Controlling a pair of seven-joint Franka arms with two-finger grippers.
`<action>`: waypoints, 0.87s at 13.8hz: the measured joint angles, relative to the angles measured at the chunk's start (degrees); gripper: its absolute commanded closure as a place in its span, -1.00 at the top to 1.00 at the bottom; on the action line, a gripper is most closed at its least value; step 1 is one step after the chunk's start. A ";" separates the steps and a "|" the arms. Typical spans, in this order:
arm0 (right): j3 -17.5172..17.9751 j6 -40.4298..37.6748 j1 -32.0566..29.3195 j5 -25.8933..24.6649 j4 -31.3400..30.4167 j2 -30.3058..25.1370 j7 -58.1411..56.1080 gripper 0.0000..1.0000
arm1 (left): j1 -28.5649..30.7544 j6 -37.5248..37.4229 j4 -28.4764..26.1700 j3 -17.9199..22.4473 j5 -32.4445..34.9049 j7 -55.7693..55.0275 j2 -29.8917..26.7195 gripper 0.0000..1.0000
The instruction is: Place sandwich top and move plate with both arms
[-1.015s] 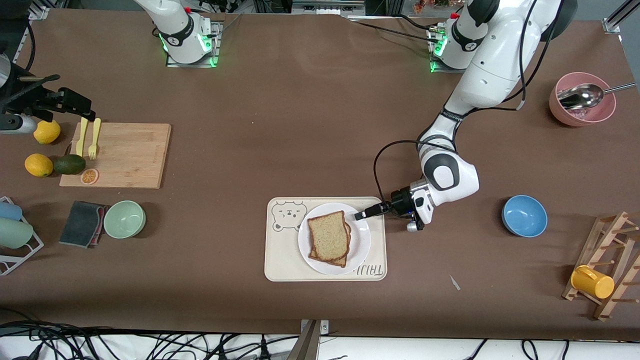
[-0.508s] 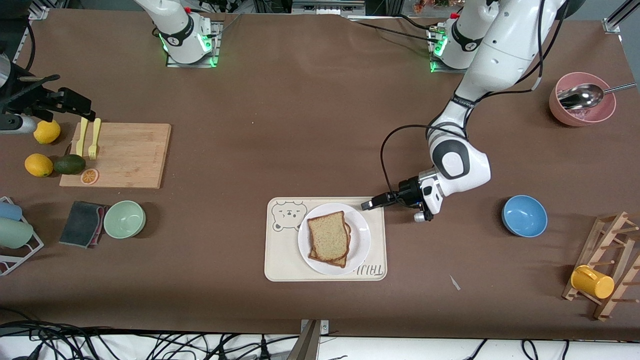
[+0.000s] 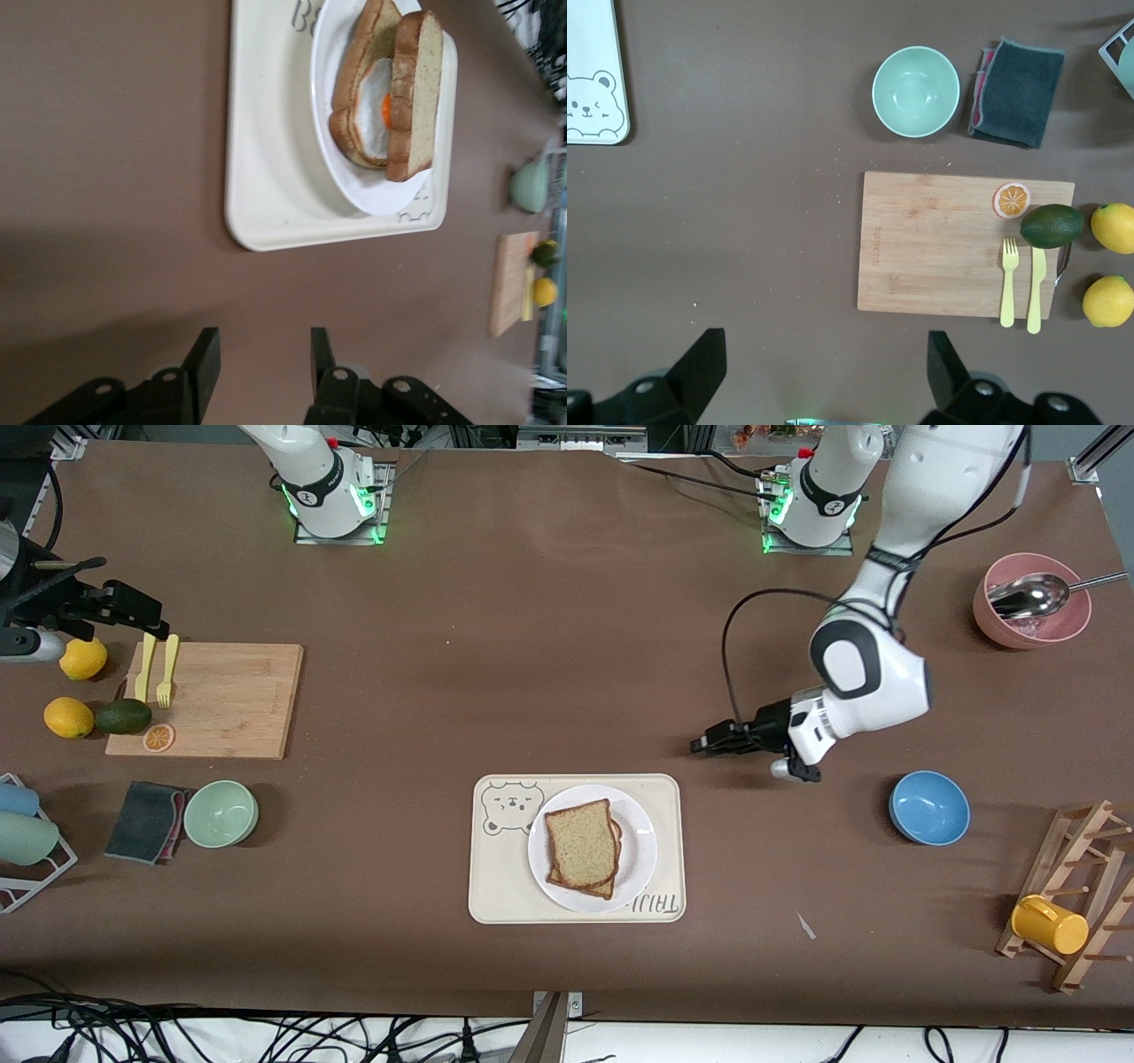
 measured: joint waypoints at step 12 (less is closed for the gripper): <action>0.00 0.00 0.00 0.00 0.00 0.00 0.00 1.00 | 1.48 -33.05 13.75 1.81 56.26 -34.60 -19.96 0.29</action>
